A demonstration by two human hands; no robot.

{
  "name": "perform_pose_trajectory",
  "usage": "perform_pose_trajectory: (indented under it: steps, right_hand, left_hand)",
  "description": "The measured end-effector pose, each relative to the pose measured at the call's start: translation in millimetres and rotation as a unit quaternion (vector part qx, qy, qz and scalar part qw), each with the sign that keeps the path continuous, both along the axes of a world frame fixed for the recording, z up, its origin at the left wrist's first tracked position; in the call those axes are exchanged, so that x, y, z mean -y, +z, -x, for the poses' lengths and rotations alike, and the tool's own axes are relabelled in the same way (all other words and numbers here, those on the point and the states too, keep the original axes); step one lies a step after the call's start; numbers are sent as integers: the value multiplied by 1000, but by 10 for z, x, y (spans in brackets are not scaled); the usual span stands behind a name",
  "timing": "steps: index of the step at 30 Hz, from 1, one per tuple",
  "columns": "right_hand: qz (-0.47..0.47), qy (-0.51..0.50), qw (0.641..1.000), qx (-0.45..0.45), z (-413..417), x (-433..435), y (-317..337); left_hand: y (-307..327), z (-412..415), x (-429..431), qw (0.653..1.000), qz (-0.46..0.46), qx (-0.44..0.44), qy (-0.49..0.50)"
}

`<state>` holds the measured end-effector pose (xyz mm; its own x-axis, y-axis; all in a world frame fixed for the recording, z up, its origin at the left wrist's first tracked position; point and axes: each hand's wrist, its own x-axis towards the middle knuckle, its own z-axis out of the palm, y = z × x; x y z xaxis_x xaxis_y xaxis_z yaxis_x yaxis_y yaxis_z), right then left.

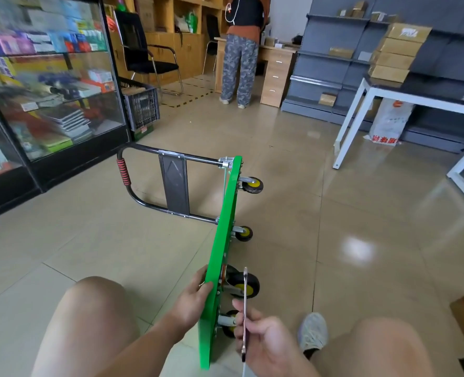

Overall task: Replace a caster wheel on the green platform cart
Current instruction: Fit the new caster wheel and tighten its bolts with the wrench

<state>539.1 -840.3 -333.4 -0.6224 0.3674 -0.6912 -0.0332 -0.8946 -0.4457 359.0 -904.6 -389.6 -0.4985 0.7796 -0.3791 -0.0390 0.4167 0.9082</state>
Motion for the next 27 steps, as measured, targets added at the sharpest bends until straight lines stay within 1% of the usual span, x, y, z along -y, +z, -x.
perform_pose_trajectory:
  steps: [3,6,10,13,19,24,27]
  right_hand:
    - [-68,8,996,52,60,-28,-68]
    - [-110,5,992,65,118,-18,-96]
    - [-95,6,994,61,170,-15,-106]
    - [-91,42,992,76,172,-32,-121]
    - [-133,140,971,140,182,-69,-215]
    - [-168,199,952,159,232,-85,-272]
    - [-171,212,949,157,259,-65,-280]
  left_hand:
    - [-24,-12,32,1000,3,-5,-9]
    - [-21,-16,40,1000,5,-14,-13]
    - [-42,-13,45,999,-2,-31,-18]
    - [-64,-10,58,999,-6,-31,-20]
    - [-98,-3,86,999,-10,-37,-22]
    - [-82,-24,124,999,-15,-36,-17]
    - [-75,-38,151,999,-22,-38,-12]
